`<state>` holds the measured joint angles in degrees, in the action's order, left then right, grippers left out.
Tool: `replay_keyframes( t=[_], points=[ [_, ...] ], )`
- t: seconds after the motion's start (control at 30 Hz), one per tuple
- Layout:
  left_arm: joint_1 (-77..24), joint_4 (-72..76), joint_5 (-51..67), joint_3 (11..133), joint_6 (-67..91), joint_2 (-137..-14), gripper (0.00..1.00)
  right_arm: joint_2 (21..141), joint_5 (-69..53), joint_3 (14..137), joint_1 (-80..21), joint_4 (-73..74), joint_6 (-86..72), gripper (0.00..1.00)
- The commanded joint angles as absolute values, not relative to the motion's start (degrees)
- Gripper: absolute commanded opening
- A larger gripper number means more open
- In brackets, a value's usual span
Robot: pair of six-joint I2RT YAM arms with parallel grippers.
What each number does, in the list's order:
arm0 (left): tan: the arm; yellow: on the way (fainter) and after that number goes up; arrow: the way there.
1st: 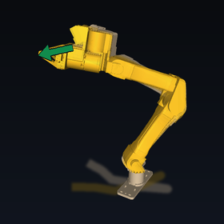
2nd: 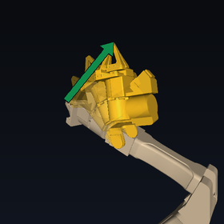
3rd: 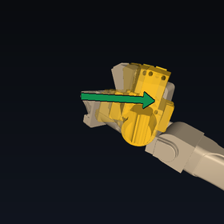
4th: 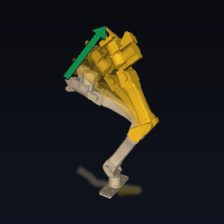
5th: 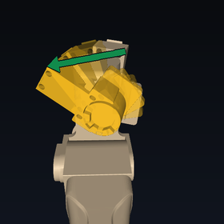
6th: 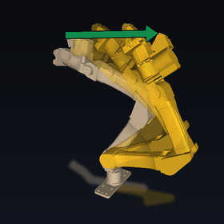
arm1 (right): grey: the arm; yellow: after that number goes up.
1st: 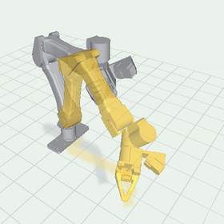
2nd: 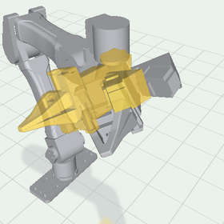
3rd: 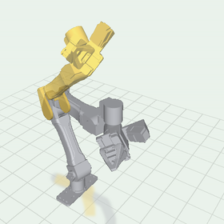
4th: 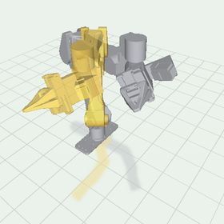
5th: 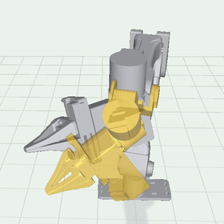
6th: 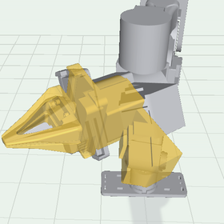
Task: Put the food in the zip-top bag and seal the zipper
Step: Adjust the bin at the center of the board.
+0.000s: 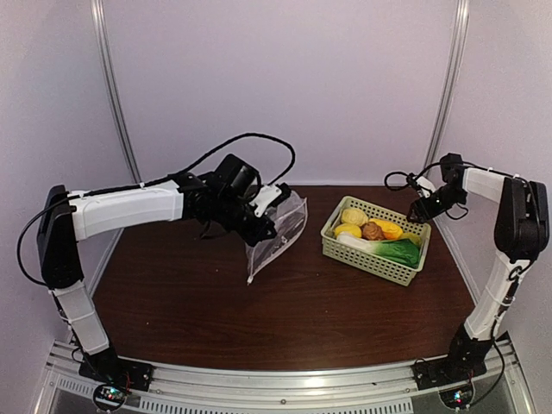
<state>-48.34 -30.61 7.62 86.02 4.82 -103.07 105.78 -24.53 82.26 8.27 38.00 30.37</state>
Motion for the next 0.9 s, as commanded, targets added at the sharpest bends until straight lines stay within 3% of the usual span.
replay_keyframes(
  t=[0.0,0.27,0.47,0.57,0.67,0.87],
  points=[
    [-48.7,-23.4,14.8,81.9,6.5,-99.8,0.0,107.1,-26.4,84.0,8.3,40.5,31.9,0.7],
    [-48.7,-22.6,14.5,80.6,7.2,-99.0,0.0,109.2,-25.4,83.7,8.3,40.4,29.5,0.43],
    [-48.7,-21.9,12.9,80.1,8.3,-98.4,0.0,100.0,-25.4,71.3,8.1,37.3,27.9,0.26],
    [-48.6,-21.6,12.7,80.0,8.6,-98.3,0.0,94.1,-24.9,65.1,7.7,38.1,28.5,0.23],
    [-48.5,-21.3,12.5,79.9,9.3,-98.3,0.0,88.4,-24.2,61.6,7.1,41.0,28.5,0.32],
    [-48.2,-18.8,10.1,80.1,13.6,-97.6,0.0,70.6,-23.9,62.5,1.5,38.6,16.0,0.76]
  ],
)
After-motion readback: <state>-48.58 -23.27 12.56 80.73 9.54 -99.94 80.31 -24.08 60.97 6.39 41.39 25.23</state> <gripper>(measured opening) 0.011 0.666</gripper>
